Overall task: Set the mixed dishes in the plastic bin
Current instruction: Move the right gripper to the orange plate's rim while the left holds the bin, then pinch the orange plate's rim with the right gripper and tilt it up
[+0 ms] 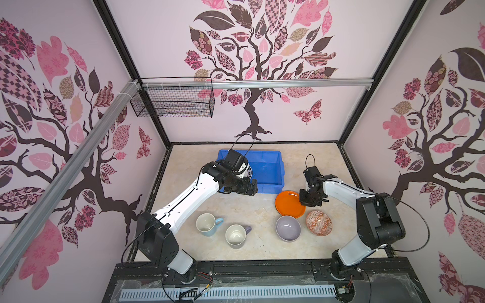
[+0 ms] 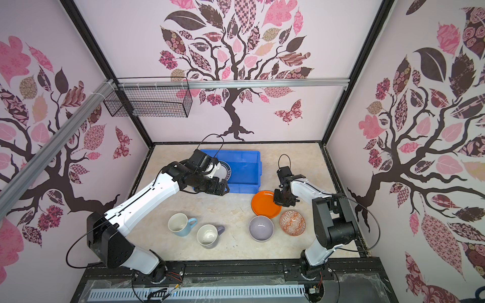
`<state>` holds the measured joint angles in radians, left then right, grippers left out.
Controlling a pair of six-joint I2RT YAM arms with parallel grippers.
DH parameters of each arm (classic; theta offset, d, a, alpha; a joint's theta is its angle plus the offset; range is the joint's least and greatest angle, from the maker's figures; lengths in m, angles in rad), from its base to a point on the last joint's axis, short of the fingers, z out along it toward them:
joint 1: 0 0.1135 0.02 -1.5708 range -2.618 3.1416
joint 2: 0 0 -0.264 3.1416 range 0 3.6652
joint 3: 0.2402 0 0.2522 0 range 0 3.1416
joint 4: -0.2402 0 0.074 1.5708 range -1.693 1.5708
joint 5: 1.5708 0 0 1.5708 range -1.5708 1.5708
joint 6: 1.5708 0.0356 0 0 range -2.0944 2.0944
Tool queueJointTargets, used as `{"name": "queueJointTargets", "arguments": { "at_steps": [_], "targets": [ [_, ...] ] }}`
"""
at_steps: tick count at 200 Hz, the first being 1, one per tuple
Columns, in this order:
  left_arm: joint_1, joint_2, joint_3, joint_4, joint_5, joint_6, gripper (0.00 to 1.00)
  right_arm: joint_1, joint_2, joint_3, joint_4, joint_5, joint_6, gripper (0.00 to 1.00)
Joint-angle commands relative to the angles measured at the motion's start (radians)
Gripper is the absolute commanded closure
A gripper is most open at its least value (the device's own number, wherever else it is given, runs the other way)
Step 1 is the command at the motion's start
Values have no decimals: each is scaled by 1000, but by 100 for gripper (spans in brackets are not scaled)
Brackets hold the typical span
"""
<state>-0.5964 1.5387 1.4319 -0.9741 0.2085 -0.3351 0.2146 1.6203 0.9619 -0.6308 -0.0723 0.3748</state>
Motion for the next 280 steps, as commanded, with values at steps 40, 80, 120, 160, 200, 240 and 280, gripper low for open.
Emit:
{"name": "queueJointTargets", "arguments": {
  "at_steps": [40, 80, 120, 160, 200, 240, 280],
  "targets": [
    [13, 24, 4, -20, -40, 8, 2, -7, 8, -2, 0, 5, 8, 100],
    [79, 14, -10, -20, -21, 8, 2, -10, -24, 23, -28, -10, 1, 100],
    [133, -4, -23, -17, -19, 17, 2, -11, -70, 62, -76, -37, -7, 100],
    [133, -2, -27, -17, -29, 18, 2, -11, -110, 91, -113, -62, -7, 100],
    [136, -2, -19, -14, -36, 24, 2, -11, -140, 104, -135, -81, -2, 100],
    [144, 0, -19, -11, -38, 28, 2, -10, -188, 134, -162, -114, 5, 100],
    [149, 0, -14, -9, -41, 33, 2, -11, -219, 165, -181, -163, 10, 100]
  ]
}}
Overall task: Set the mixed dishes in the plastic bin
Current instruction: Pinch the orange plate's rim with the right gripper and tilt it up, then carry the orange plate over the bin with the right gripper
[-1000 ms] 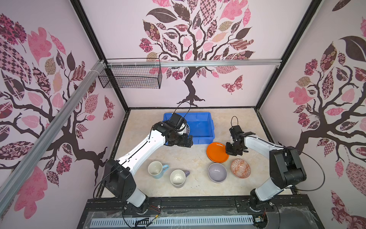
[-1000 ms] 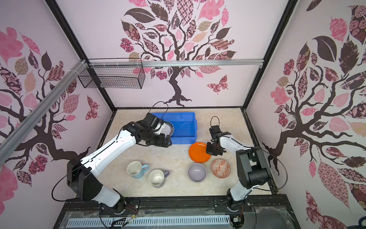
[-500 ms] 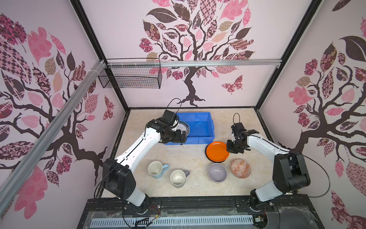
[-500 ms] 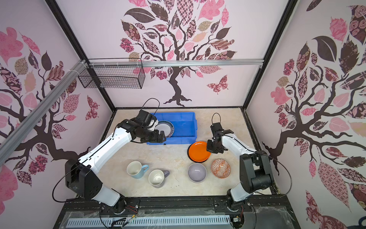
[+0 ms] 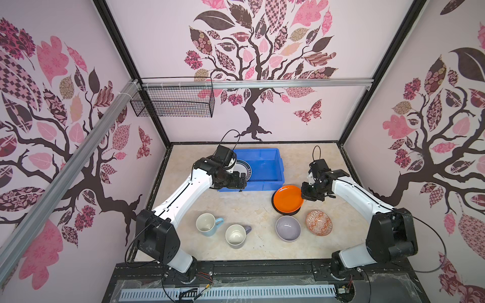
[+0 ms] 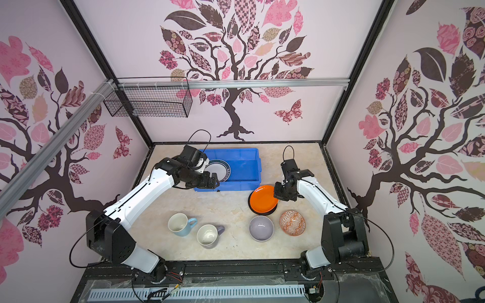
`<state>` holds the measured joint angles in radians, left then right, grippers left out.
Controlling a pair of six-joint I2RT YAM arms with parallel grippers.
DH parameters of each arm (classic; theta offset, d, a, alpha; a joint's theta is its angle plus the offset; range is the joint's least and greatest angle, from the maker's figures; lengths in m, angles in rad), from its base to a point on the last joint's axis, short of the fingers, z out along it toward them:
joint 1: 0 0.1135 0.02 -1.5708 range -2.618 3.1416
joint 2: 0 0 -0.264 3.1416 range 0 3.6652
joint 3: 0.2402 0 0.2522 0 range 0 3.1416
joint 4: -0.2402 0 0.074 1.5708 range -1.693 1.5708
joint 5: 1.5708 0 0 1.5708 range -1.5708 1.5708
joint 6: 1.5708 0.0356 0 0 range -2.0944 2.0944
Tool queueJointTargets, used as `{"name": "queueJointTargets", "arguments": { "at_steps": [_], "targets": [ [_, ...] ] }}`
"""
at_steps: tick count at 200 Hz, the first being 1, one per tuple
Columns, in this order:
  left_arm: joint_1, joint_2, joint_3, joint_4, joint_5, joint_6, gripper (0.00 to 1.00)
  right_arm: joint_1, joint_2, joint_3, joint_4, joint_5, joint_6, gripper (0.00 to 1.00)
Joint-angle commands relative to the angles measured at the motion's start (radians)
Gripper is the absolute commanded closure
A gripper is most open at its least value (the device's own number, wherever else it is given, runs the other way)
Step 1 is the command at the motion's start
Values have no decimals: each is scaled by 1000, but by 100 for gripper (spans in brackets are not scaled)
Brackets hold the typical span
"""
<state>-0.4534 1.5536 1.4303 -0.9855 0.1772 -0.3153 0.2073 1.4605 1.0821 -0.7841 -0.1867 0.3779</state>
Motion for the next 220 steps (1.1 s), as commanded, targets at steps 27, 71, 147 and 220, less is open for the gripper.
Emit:
{"name": "queueJointTargets", "arguments": {
  "at_steps": [27, 71, 147, 220],
  "targets": [
    [8, -16, -10, 1, -14, 19, 2, -4, -80, 64, -50, -76, 13, 100],
    [22, -19, -3, -7, -41, 30, 2, -3, -117, 122, -83, -115, 23, 100],
    [51, -45, -12, 4, -60, 7, 2, -3, -109, 200, -58, -167, 50, 100],
    [150, -14, -12, 33, -153, -34, 2, -3, -13, 250, 114, -241, 92, 100]
  ]
}}
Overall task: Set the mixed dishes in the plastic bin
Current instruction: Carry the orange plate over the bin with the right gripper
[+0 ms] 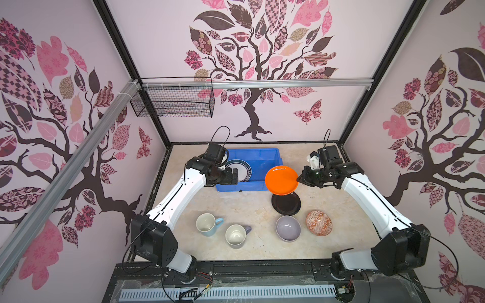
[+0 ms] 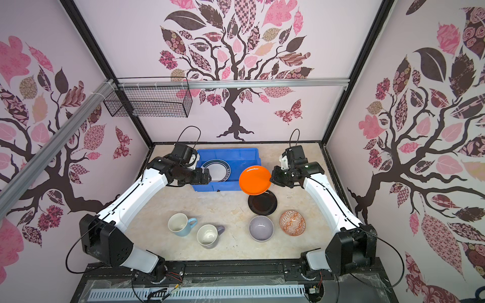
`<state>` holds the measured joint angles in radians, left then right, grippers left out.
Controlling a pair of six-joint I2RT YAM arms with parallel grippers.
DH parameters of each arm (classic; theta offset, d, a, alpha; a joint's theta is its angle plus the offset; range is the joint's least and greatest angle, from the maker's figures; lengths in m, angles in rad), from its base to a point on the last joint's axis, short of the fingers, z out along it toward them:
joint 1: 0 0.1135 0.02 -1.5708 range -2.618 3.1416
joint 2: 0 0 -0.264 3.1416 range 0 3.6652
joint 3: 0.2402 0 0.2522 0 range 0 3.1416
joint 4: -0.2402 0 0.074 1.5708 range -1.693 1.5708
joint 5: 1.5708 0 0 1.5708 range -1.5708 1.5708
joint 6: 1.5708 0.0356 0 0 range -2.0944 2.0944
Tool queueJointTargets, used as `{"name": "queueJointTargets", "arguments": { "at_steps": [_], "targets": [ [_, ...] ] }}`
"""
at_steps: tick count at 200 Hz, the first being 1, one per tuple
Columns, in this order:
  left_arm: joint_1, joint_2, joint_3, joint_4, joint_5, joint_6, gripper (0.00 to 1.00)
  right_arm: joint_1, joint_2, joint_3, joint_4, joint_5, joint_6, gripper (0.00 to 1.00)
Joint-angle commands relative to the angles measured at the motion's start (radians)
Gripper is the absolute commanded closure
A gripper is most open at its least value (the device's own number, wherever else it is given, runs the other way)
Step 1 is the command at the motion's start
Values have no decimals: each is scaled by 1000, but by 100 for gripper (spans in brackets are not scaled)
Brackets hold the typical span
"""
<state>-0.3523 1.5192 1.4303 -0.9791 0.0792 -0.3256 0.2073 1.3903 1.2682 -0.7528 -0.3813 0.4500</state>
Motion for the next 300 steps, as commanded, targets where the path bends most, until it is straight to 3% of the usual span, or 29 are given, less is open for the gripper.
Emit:
{"name": "queueJointTargets", "arguments": {
  "at_steps": [1, 89, 160, 254, 300],
  "targets": [
    [52, 23, -12, 27, -58, -24, 2, -3, 61, 65, 84, -46, 19, 100],
    [76, 252, 78, 48, -183, 0, 4, -3, 257, 173, 205, -93, 10, 100],
    [79, 366, 159, 52, -135, 13, 9, -3, 440, 281, 234, -121, -3, 100],
    [78, 461, 207, 80, -17, 13, 26, 10, 626, 399, 294, -152, 9, 100],
    [33, 484, 217, 81, -5, 14, 30, 39, 711, 436, 314, -152, 7, 100]
  ]
}}
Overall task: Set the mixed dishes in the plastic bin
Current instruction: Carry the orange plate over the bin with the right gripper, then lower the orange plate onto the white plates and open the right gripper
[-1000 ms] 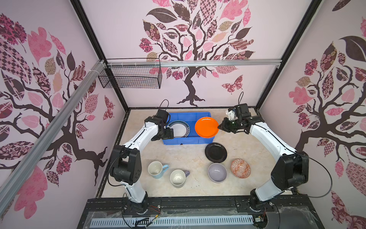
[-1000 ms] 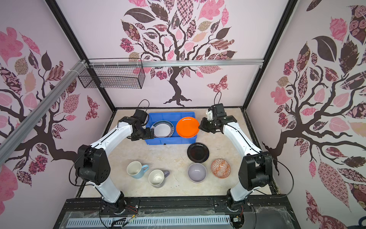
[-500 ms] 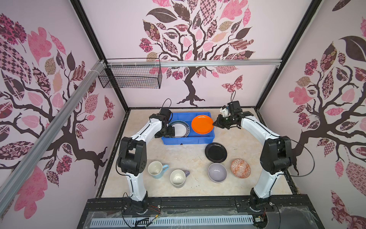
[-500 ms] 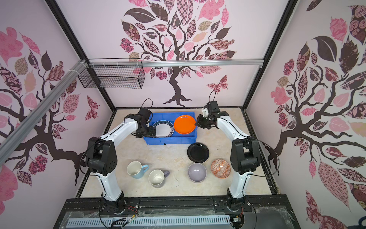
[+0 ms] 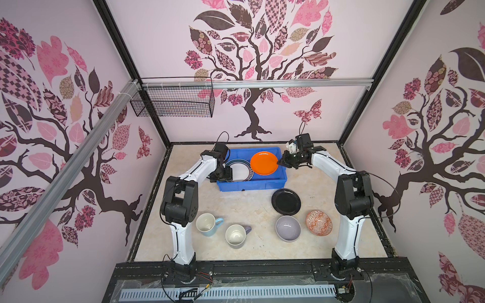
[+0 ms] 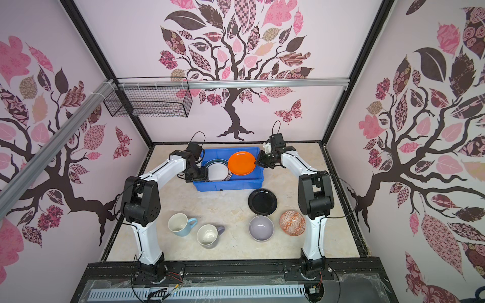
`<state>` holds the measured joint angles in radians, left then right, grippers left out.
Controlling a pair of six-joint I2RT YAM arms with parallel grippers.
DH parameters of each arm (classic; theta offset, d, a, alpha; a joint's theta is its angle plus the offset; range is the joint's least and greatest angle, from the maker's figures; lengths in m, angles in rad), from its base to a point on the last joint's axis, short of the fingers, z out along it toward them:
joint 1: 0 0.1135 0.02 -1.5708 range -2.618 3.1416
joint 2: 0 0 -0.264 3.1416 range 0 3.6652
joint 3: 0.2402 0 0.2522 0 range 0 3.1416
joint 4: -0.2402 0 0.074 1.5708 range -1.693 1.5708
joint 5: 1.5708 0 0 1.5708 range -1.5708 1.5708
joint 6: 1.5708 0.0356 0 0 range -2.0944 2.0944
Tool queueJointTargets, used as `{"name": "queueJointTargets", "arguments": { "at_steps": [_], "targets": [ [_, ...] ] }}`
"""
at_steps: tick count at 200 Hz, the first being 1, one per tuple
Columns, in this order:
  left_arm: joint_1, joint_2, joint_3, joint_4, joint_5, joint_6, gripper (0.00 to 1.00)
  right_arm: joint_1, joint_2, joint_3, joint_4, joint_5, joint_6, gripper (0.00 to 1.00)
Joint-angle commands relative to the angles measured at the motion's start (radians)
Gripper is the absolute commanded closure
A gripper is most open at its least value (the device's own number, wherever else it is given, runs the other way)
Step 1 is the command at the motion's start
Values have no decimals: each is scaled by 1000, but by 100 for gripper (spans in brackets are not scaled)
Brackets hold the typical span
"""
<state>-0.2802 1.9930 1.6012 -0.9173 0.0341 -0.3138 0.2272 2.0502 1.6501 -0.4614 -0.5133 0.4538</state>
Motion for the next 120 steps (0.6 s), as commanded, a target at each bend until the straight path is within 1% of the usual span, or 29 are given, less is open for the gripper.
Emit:
{"name": "queueJointTargets", "arguments": {
  "at_steps": [1, 47, 105, 120],
  "targets": [
    [-40, 10, 46, 20, 40, 3, 30, 19, 52, 55, 23, -19, 3, 100],
    [-93, 33, 79, 19, 23, 12, 30, 32, 93, 95, 23, -24, 3, 100],
    [-109, 49, 106, 12, 49, 12, 30, 58, 172, 165, 12, -22, 2, 100],
    [-114, 37, 99, 9, 56, 9, 28, 69, 195, 181, 10, -19, 0, 100]
  ]
}}
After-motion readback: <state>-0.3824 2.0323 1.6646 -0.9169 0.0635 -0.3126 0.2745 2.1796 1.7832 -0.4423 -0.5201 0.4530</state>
